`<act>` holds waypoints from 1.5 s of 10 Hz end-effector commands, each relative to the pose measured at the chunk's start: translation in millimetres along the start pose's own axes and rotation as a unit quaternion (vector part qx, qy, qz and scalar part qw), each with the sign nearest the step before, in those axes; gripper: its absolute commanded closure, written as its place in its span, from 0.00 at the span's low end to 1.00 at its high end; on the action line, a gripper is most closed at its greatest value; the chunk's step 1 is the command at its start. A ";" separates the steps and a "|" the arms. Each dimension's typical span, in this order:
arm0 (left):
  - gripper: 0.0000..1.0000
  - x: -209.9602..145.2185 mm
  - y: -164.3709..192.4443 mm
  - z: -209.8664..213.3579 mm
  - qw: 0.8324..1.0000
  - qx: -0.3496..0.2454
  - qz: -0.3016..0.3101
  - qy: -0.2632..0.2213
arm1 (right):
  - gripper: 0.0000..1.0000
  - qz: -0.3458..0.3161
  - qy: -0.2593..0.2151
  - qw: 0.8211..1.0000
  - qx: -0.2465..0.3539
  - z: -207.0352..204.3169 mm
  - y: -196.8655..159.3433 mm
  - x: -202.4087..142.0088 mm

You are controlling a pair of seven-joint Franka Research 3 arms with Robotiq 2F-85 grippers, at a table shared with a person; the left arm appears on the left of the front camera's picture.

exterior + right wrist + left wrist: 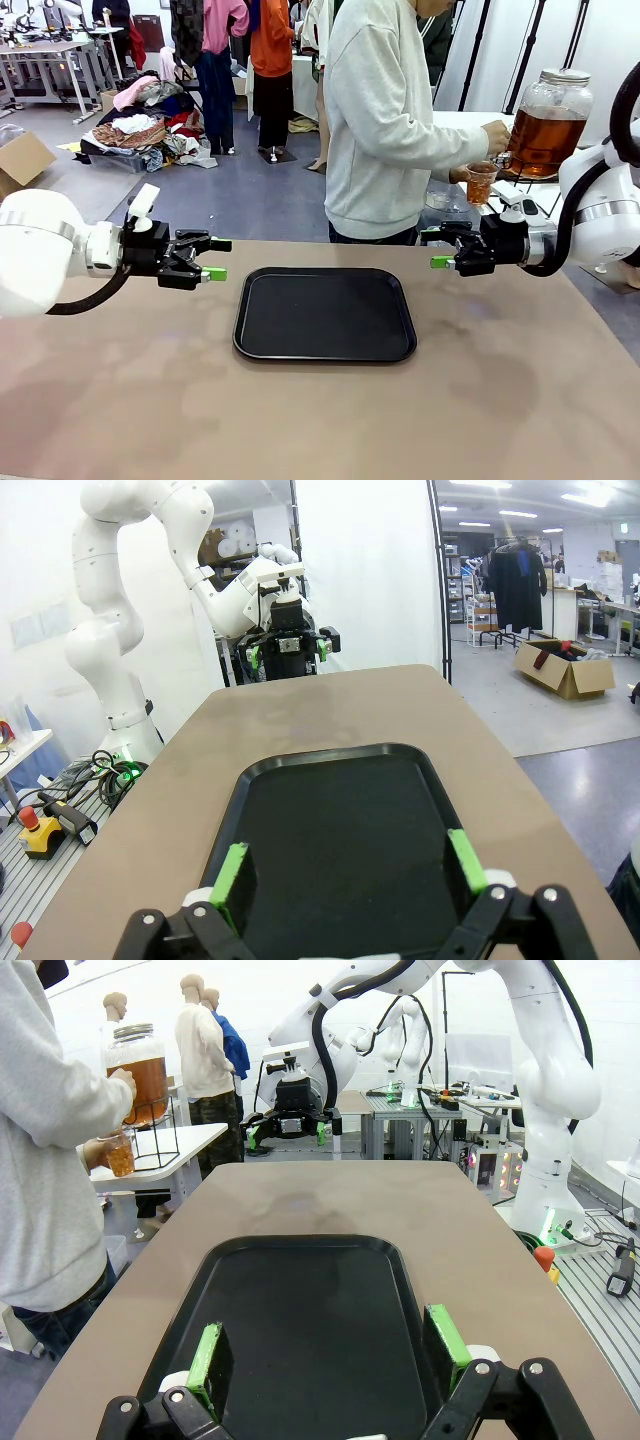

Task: Pour the drink into the iced cup.
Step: Open the gripper to release the iced cup you were holding.

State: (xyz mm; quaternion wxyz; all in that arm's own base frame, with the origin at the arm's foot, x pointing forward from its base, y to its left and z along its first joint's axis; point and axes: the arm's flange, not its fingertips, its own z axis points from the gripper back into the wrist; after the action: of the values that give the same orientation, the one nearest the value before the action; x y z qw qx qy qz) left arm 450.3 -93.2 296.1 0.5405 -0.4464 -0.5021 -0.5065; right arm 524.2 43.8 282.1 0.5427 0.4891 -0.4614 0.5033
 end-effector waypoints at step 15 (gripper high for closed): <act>0.00 1.2 -0.5 0.5 1.000 0.000 -0.003 -0.001 | 0.00 0.000 0.002 1.000 -0.002 0.5 -2.1 3.0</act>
State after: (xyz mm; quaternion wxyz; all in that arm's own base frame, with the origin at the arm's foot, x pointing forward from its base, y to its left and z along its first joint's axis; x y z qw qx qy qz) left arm 450.3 -93.2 296.1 0.5405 -0.4464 -0.5021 -0.5065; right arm 524.2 43.8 282.1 0.5427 0.4891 -0.4614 0.5033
